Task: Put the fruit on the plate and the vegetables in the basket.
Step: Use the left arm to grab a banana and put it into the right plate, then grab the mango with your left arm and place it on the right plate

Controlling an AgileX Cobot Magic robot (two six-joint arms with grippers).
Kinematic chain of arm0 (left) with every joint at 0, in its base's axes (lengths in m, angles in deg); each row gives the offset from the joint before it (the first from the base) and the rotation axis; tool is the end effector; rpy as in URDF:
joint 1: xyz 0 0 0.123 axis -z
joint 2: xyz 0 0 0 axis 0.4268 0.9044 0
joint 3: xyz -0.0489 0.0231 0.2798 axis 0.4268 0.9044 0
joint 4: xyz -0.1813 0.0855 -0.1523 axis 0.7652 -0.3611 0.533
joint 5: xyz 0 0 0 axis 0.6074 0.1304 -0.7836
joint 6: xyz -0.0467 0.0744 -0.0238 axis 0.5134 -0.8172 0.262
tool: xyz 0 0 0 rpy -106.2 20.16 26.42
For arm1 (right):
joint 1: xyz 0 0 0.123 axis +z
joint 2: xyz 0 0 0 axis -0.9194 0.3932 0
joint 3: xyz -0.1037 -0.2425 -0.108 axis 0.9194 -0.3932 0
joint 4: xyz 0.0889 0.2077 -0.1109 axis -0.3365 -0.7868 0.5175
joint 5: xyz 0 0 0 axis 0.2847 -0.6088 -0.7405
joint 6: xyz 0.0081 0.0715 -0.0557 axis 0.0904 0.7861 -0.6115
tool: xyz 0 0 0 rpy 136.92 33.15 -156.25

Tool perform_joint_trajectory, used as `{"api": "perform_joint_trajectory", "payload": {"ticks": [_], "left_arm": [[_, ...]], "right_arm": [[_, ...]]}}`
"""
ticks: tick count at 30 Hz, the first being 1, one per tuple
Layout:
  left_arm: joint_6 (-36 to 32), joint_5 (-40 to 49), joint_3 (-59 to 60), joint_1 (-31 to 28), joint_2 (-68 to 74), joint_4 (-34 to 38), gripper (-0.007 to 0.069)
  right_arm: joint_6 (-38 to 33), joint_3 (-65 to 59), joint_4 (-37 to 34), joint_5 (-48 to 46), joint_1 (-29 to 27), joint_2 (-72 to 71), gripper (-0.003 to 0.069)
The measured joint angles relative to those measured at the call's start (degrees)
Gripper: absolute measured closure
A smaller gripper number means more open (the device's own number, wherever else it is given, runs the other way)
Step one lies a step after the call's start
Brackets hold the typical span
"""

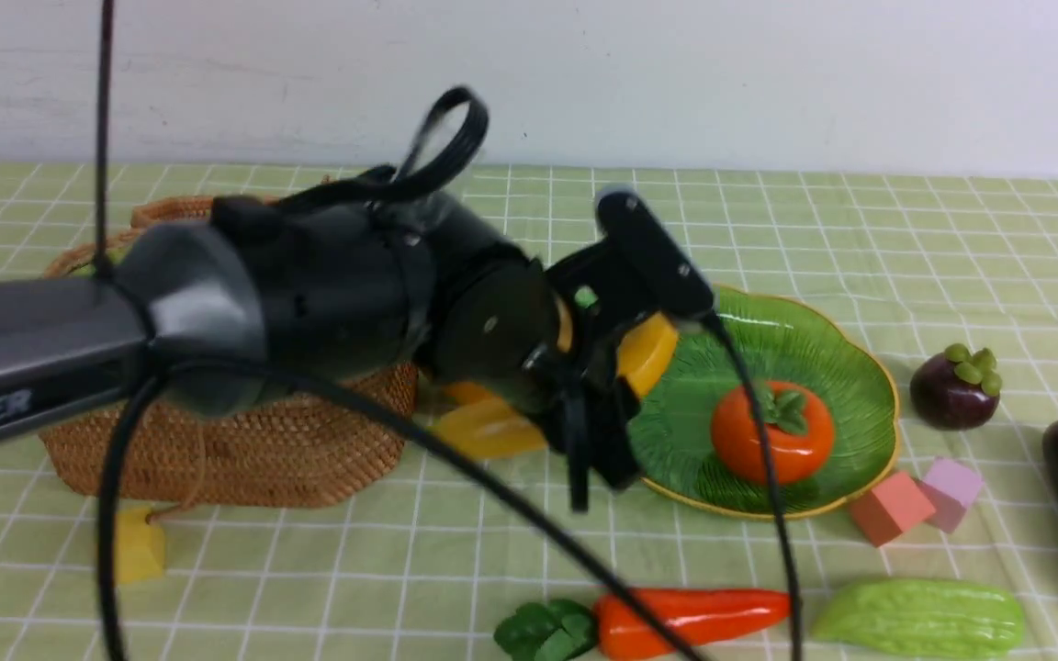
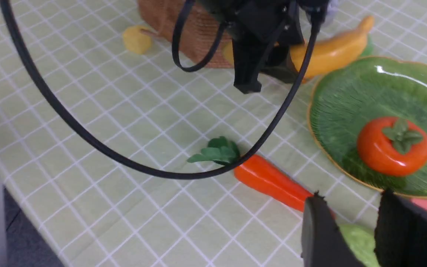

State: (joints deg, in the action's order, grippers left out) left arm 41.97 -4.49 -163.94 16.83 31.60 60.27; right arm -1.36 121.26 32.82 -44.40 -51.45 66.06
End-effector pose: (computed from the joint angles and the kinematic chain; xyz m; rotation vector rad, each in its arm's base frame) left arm 0.3100 -0.2721 0.2799 1.2091 2.0204 -0.1013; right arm 0.0723 0.0569 0.3974 -0.6936 2.0091 0.4871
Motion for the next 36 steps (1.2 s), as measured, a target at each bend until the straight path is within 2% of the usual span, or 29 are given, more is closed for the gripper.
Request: {"api": "perform_joint_trajectory", "payload": {"ticks": [4,8,13,16,20,21,22,25,30,34,36], "left_arm": [[0.41,1.08,-11.25,-0.96,7.80,2.50,0.0312],[0.73,7.49,-27.39,-1.42,20.89,4.45,0.0312],[0.73,11.19,-36.56,-1.31,28.13,5.47,0.0307],[0.73,11.25,-37.40,-1.31,29.04,6.59,0.0248],[0.75,10.91,-37.85,-1.31,28.66,7.57,0.0043],[0.75,10.87,-37.85,-1.31,28.61,7.57,0.0035],[0.75,11.46,-37.85,-1.31,28.26,7.57,-0.0011],[0.87,12.81,-37.85,-1.31,27.40,7.57,-0.0038],[1.50,19.23,-37.85,-1.31,23.16,8.00,0.0015],[8.73,27.89,-37.85,-1.31,16.50,7.57,0.0218],[13.22,32.27,-37.85,-1.31,13.52,6.68,0.0356]], "right_arm": [[4.09,0.00,2.30,0.64,0.00,0.77,0.0424],[5.25,0.00,2.22,0.40,0.00,0.94,0.0424],[5.30,0.00,2.22,-0.71,0.00,0.94,0.0423],[5.31,0.00,2.22,-1.73,0.00,0.94,0.0423],[5.31,0.00,2.22,-1.89,0.00,0.94,0.0421],[5.31,0.00,2.22,-1.89,0.00,0.94,0.0420],[5.31,0.00,2.22,-1.80,0.00,0.94,0.0420],[5.31,0.00,2.22,-1.66,0.00,0.94,0.0420],[5.31,0.00,2.34,-1.56,0.00,0.94,0.0420],[5.31,0.00,2.38,-1.34,0.00,0.94,0.0420],[5.31,0.00,2.38,-1.34,0.00,0.94,0.0420]]}}
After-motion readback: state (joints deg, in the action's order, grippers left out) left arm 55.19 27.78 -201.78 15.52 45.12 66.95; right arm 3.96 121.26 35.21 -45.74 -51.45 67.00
